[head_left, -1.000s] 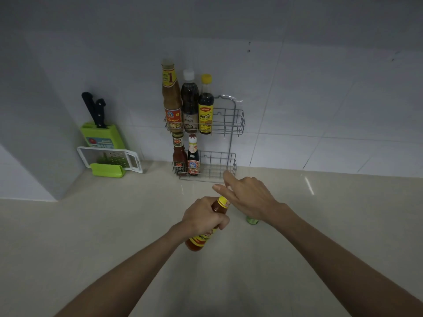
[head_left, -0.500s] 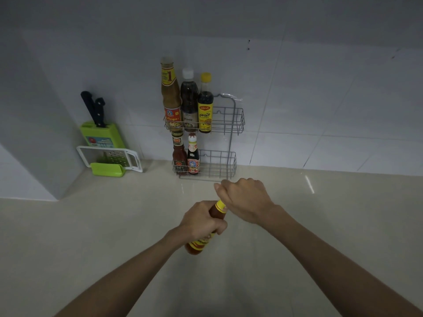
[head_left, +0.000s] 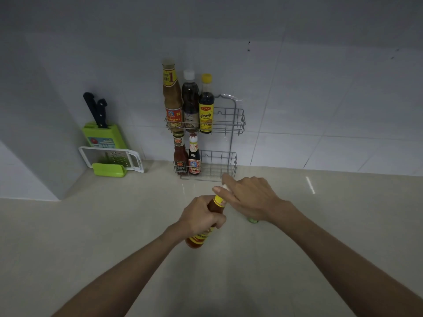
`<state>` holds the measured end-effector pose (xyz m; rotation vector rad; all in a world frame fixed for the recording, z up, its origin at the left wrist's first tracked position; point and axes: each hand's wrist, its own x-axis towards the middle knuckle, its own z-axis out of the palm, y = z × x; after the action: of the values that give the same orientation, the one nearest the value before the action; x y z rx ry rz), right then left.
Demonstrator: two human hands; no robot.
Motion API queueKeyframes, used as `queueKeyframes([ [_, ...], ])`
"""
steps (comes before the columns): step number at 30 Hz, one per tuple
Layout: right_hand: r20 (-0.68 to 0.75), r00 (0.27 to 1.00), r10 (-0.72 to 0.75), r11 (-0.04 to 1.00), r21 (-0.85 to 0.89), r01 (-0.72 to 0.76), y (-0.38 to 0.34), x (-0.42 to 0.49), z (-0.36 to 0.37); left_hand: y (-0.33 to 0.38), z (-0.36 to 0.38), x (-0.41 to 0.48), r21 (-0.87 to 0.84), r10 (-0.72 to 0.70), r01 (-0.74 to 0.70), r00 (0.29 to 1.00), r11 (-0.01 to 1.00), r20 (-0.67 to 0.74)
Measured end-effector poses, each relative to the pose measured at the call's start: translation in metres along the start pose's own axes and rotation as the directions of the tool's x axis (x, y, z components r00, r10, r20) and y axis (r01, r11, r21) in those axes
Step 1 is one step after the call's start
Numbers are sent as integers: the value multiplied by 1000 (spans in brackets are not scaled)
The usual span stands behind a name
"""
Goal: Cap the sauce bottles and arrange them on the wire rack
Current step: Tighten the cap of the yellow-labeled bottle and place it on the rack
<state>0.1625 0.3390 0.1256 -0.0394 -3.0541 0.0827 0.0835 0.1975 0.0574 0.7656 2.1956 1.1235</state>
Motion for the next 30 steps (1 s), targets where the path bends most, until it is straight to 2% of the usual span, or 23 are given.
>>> queueKeyframes([
  [2,-34,996,-82,992,-97,78,2,2,-1,0,-3,1,-33,22,-21,999,999,26],
  [5,-27,995,-98,958,-274,87,4,7,2,5,3,1,56,2,2,997,998,-82],
  [8,70,997,-23,920,-390,48,-8,10,1,8,12,-2,119,-22,48,978,992,-209],
  [10,103,995,0,923,-382,40,-13,11,2,6,15,-3,116,-43,70,975,991,-219],
  [12,71,997,35,979,-204,-20,-8,13,-2,3,12,-2,81,-64,79,981,994,-181],
  [14,72,997,40,994,95,-46,3,14,-4,2,6,0,41,-56,63,988,997,-147],
  [16,60,998,-17,931,365,-6,9,12,-2,2,1,0,12,-36,38,990,999,-139],
  [18,18,999,-34,843,537,19,11,11,3,4,1,-1,2,-12,13,990,1000,-141],
  [21,-10,1000,-27,797,603,28,11,15,1,10,1,-1,-98,41,-52,993,994,-107],
  [24,-34,998,-52,824,563,62,16,24,-13,6,-6,3,-175,102,-96,994,980,27],
  [26,-47,998,-52,821,567,70,22,30,-24,-5,-10,6,-162,111,-93,989,982,101],
  [30,-108,994,17,742,668,59,28,43,-30,-13,-14,10,-228,78,-56,993,972,88],
])
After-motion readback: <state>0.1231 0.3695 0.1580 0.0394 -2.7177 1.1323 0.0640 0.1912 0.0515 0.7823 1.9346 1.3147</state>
